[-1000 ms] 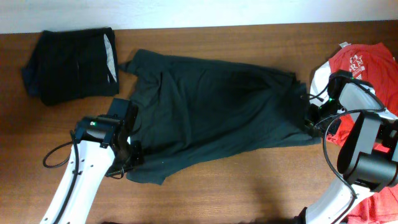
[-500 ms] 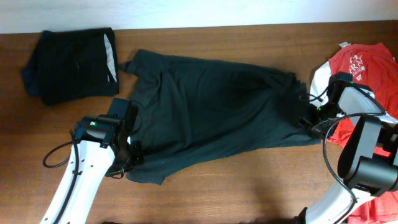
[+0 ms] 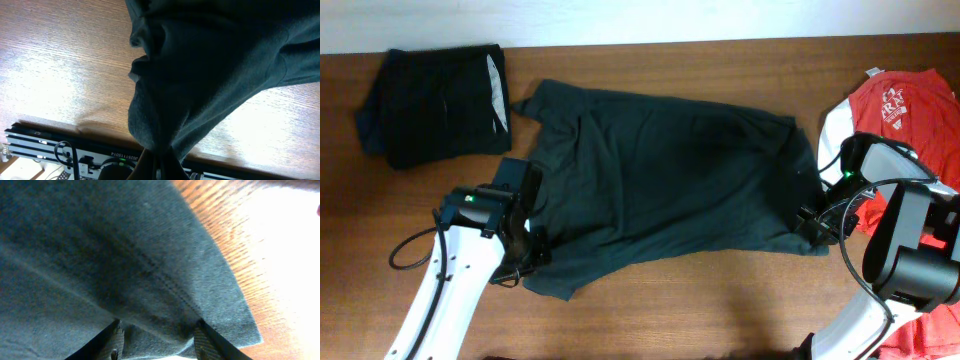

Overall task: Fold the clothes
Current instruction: 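Fold the bottom edge upward toward the collar with both grippers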

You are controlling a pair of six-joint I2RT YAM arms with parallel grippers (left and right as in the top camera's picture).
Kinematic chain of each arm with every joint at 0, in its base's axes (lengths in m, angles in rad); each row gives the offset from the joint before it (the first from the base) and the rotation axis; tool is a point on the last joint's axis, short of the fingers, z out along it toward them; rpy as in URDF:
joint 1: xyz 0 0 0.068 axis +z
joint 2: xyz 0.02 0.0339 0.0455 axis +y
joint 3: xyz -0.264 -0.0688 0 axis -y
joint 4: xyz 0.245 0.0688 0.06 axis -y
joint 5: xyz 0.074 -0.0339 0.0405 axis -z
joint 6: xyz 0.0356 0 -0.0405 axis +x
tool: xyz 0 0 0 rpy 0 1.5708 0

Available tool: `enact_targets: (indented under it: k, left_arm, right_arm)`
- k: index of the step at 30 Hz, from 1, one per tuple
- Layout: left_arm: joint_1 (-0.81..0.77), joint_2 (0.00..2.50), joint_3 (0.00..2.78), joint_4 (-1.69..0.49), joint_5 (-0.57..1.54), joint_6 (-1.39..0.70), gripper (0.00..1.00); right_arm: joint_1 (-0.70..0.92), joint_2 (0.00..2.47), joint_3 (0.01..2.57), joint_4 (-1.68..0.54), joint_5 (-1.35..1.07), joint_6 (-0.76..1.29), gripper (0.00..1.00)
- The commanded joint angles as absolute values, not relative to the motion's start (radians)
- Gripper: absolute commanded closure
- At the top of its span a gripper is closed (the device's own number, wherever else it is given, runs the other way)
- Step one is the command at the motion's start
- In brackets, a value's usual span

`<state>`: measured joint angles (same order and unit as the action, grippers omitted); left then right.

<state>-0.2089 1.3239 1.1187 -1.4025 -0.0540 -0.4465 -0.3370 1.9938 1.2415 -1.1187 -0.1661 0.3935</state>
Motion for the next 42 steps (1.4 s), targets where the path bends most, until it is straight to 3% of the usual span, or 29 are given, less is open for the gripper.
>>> enact_targets:
  k: [1, 6, 12, 15, 29, 30, 33, 35, 38, 42]
  left_arm:
    - [-0.207, 1.313, 1.131, -1.403, -0.064, -0.459, 0.99]
    - [-0.207, 1.313, 1.131, -1.404, -0.064, -0.459, 1.0]
    - [-0.207, 1.313, 1.131, -1.403, -0.064, -0.459, 1.0]
    - [-0.207, 1.313, 1.131, -1.403, -0.06, -0.459, 0.99]
    - [-0.207, 1.313, 1.131, -1.403, -0.059, -0.459, 1.0]
    - [-0.207, 1.313, 1.131, -1.403, -0.057, -0.459, 0.99]
    - [-0.207, 1.313, 1.131, -1.403, -0.057, -0.459, 1.0]
    - [-0.207, 1.313, 1.131, -1.404, -0.057, -0.459, 1.0]
    - [-0.207, 1.312, 1.134, -1.416, -0.056, -0.459, 0.99]
    - [-0.207, 1.264, 1.299, -1.542, -0.049, -0.459, 1.0]
  right_arm:
    - [-0.335, 1.946, 1.227, -1.123, -0.118, 0.403, 0.51]
    - [-0.333, 1.812, 1.227, -1.18, -0.039, 0.503, 0.37]
    - [-0.312, 1.773, 1.073, -1.096, -0.036, 0.616, 0.36]
    - [-0.307, 1.738, 0.998, -1.005, -0.052, 0.627, 0.31]
    - [-0.307, 1.74, 0.92, -0.859, -0.067, 0.626, 0.3]
    - [-0.307, 1.74, 0.915, -0.856, -0.067, 0.626, 0.33]
    - [-0.308, 1.74, 0.91, -0.838, -0.066, 0.626, 0.61]
    - [-0.308, 1.74, 0.911, -0.83, -0.067, 0.626, 0.96]
    - [-0.308, 1.739, 0.916, -0.841, -0.068, 0.626, 0.96]
    - [-0.308, 1.702, 1.029, -1.04, -0.065, 0.594, 0.96]
